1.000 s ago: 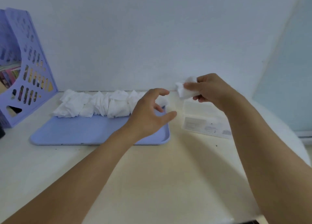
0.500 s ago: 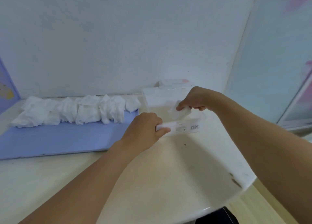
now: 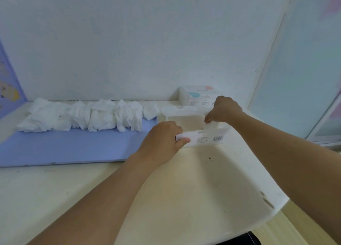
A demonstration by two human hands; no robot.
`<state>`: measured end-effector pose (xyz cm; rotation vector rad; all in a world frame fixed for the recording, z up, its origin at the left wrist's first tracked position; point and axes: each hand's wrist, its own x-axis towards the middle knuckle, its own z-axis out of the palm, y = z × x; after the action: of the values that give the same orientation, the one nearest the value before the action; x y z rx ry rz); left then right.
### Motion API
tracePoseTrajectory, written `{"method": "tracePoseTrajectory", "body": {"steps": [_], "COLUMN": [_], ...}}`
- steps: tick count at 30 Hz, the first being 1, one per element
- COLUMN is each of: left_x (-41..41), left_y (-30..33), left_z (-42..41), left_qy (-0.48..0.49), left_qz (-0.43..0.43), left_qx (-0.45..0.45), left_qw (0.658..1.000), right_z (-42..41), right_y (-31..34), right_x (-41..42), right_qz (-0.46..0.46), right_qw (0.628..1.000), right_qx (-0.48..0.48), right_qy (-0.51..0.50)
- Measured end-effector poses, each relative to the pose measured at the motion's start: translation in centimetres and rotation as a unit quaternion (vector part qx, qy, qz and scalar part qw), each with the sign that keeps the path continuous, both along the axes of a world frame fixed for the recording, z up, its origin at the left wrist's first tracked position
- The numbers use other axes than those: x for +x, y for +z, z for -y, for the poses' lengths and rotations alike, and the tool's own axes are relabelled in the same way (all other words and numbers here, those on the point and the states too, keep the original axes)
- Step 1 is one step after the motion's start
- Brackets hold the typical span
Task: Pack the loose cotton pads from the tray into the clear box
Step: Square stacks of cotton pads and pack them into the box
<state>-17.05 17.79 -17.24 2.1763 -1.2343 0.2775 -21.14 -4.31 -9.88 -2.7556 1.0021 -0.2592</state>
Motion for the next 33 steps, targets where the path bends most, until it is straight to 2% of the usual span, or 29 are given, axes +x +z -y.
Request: {"method": "tracePoseTrajectory", "body": {"steps": [5,10,15,16,18,20,21,22,25,28,30,33], "left_x": [0.4,0.7,0.5,0.4,0.9,2.2,3.3,4.4,6.5,6.4,6.4,6.4], "left_y": [-0.1,-0.2,0.0,0.7,2.5,4.9,6.0,6.7,6.3,3.7,1.9,1.5], "left_z": [0.0,0.0,-0.9,-1.3,-2.4,-4.1,-5.1,-6.4,-9.9,-12.4,-13.3,-12.7], "left_qy": [0.009,0.018,-0.006,-0.011,0.009,0.071,0.112,0.154,0.229,0.232,0.229,0.209], "left_qz": [0.01,0.024,0.011,0.009,0.019,0.007,-0.02,-0.05,-0.095,-0.105,-0.081,-0.064], "left_qx": [-0.002,-0.004,-0.03,-0.048,-0.125,-0.214,-0.24,-0.25,-0.216,-0.214,-0.202,-0.198], "left_qw": [1.0,1.0,0.999,0.999,0.992,0.974,0.964,0.955,0.944,0.943,0.949,0.956], "right_z": [0.5,0.0,-0.7,-1.1,-3.1,-6.7,-8.8,-10.9,-15.3,-16.9,-17.6,-17.6], "right_y": [-0.8,-1.5,-0.7,0.0,1.5,2.6,2.9,2.9,1.3,-1.1,-2.6,-4.1], "right_x": [0.3,0.4,0.3,0.4,0.4,0.6,0.8,1.3,3.7,6.4,7.9,8.7], "right_qz": [0.033,-0.025,-0.032,-0.008,0.129,0.278,0.309,0.302,0.172,0.105,0.088,0.075], "right_qw": [0.99,0.996,0.997,0.999,0.991,0.954,0.937,0.928,0.933,0.948,0.95,0.951], "right_qx": [0.135,0.08,0.07,0.036,-0.015,0.024,0.065,0.107,0.181,0.123,0.087,0.08], "right_qy": [-0.006,0.006,-0.001,-0.001,0.035,0.111,0.151,0.189,0.259,0.275,0.286,0.288]}}
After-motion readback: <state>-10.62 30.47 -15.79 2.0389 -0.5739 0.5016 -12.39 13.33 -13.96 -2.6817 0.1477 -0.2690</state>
